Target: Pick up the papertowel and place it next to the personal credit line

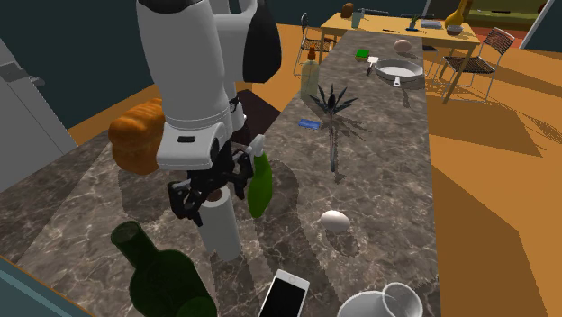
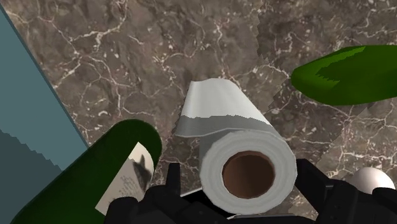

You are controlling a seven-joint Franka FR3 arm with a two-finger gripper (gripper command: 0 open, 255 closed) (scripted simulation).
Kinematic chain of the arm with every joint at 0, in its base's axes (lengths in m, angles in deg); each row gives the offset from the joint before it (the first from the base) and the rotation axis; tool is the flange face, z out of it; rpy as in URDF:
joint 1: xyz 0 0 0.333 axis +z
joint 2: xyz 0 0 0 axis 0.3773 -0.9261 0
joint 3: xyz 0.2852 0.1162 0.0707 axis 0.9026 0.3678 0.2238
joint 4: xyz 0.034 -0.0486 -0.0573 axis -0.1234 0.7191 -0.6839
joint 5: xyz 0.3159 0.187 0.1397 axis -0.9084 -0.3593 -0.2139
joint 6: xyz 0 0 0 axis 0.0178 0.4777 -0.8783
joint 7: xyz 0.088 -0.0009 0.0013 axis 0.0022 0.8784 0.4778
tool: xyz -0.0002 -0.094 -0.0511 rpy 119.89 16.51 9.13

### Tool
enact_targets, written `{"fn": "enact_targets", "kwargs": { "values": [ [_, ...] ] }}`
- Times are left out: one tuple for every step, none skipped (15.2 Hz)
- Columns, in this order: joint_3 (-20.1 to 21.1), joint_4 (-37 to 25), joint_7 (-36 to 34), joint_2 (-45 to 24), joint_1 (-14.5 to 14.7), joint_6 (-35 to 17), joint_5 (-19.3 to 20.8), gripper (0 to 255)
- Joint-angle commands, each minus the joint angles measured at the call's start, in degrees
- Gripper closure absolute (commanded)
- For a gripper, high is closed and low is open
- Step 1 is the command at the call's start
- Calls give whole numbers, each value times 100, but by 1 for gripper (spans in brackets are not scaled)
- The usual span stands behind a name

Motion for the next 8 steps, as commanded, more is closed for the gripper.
{"fn": "enact_targets", "kwargs": {
  "values": [
    [0,1,0,-1,0,-3,-1,0],
    [0,1,0,-1,0,-3,-1,0],
    [0,1,0,-1,0,-3,-1,0],
    [0,1,0,-1,0,-3,-1,255],
    [0,1,0,-1,0,-3,-1,255],
    [0,0,1,-2,0,-2,-1,255],
    [1,2,-2,0,1,-3,0,255],
    [1,-1,-2,-2,1,-1,-1,255]
  ]
}}
